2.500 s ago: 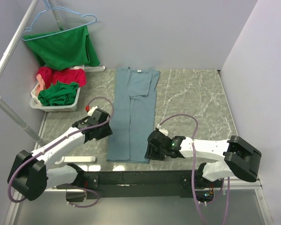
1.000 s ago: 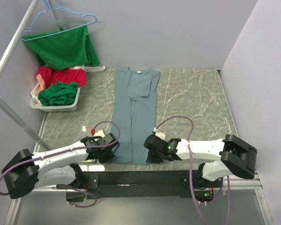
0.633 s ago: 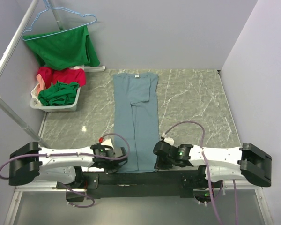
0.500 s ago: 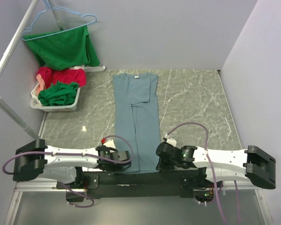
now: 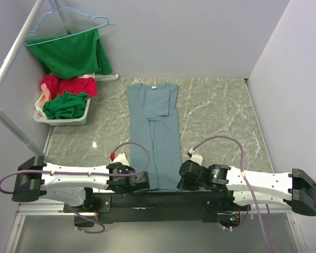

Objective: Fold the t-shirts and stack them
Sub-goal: Fold the tshirt

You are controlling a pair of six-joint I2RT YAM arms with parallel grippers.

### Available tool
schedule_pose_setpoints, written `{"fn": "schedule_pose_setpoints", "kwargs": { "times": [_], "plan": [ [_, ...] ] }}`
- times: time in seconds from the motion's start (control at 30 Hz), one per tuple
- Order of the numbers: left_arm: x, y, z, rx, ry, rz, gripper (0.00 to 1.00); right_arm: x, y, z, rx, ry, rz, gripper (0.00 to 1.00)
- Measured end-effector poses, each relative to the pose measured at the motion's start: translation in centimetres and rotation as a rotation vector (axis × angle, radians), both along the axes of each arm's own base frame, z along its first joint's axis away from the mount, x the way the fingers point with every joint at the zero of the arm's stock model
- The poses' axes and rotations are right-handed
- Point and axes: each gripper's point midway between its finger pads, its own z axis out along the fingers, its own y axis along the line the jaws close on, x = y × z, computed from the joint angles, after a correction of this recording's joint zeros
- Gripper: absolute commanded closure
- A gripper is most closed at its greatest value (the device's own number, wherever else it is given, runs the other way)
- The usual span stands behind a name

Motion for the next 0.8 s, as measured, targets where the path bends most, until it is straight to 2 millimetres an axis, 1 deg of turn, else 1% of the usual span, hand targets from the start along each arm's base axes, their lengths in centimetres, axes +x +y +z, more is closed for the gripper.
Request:
{"fn": "schedule_pose_setpoints", "kwargs": {
  "times": [0.13, 0.23, 0.3, 0.4, 0.5, 0.63, 0.73, 0.8],
  "plan": [
    [1.8, -0.1, 1.7, 0.010, -0.063, 0.048, 0.99, 0.8, 0.0, 0.9, -0.015, -0.037, -0.017, 1.00],
    [3.7, 0.4, 1.9, 0.019, -0.097, 0.100, 0.99, 2.0, 0.4, 2.1, -0.020, -0.084, -0.031, 1.00],
    [5.3, 1.0, 2.1, 0.031, -0.121, 0.138, 0.99, 3.2, 0.8, 3.2, -0.019, -0.124, -0.044, 1.00],
    [7.4, 1.7, 2.4, 0.043, -0.151, 0.173, 0.99, 5.8, 1.0, 4.6, -0.023, -0.182, -0.084, 1.00],
    [9.9, 1.6, 3.5, 0.036, -0.189, 0.190, 0.99, 8.6, 0.6, 5.3, -0.041, -0.232, -0.123, 1.00],
    [14.2, 0.7, 5.0, 0.039, -0.244, 0.190, 0.99, 12.3, -0.5, 6.0, -0.071, -0.281, -0.166, 1.00],
    [17.4, 0.3, 5.3, 0.072, -0.268, 0.178, 0.99, 15.2, -0.8, 6.4, -0.100, -0.312, -0.184, 1.00],
    [19.8, 0.0, 5.1, 0.105, -0.277, 0.169, 0.99, 17.0, -0.8, 6.3, -0.127, -0.324, -0.183, 1.00]
  ]
}}
